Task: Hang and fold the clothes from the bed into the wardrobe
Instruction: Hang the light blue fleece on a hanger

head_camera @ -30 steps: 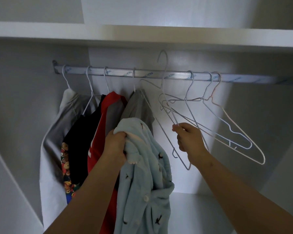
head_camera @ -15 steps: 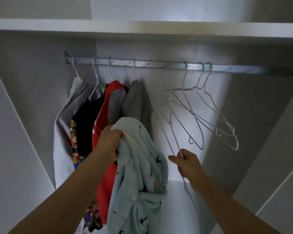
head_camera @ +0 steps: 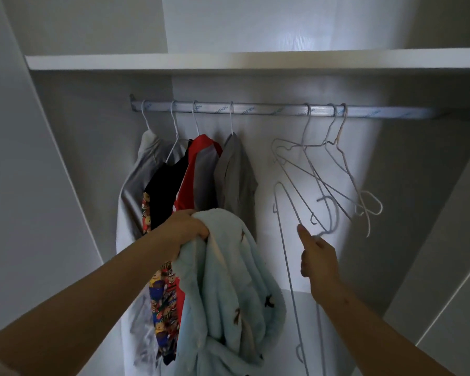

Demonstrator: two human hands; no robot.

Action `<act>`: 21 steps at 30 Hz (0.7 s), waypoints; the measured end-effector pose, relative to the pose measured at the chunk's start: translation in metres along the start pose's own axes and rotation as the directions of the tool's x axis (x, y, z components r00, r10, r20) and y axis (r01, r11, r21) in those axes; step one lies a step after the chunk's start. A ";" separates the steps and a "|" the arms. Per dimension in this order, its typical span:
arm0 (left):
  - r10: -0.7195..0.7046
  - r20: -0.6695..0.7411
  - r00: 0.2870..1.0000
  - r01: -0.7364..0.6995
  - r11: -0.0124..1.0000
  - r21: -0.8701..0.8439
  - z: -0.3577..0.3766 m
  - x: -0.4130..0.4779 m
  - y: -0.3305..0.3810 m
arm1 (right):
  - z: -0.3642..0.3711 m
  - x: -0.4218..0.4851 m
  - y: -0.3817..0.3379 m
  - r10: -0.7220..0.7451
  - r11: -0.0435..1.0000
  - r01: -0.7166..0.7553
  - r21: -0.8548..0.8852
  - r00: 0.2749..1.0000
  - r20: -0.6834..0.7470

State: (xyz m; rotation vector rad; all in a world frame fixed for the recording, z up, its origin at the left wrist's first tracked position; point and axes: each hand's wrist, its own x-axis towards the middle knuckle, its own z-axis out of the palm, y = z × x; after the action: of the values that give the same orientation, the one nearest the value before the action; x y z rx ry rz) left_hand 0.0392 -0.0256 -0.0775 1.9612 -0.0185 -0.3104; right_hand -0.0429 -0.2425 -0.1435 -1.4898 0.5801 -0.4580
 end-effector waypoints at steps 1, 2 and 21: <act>-0.011 0.011 1.000 0.011 1.000 0.015 -0.007 -0.001 -0.002 | 0.000 -0.003 0.002 -0.006 1.000 0.005 -0.014 1.000 -0.016; -0.019 0.021 1.000 0.018 0.999 0.031 -0.014 -0.002 -0.004 | -0.001 -0.005 0.005 -0.018 1.000 0.018 -0.001 1.000 -0.022; -0.211 -0.030 0.977 0.201 0.960 -0.195 -0.081 0.016 -0.011 | -0.007 -0.033 -0.013 0.020 0.987 0.027 -0.155 0.956 0.293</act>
State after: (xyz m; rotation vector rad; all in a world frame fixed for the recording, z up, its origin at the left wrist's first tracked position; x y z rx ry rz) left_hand 0.0716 0.0496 -0.0607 1.7813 0.2423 -0.3843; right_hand -0.0718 -0.2282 -0.1279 -1.6735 0.3832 -0.1888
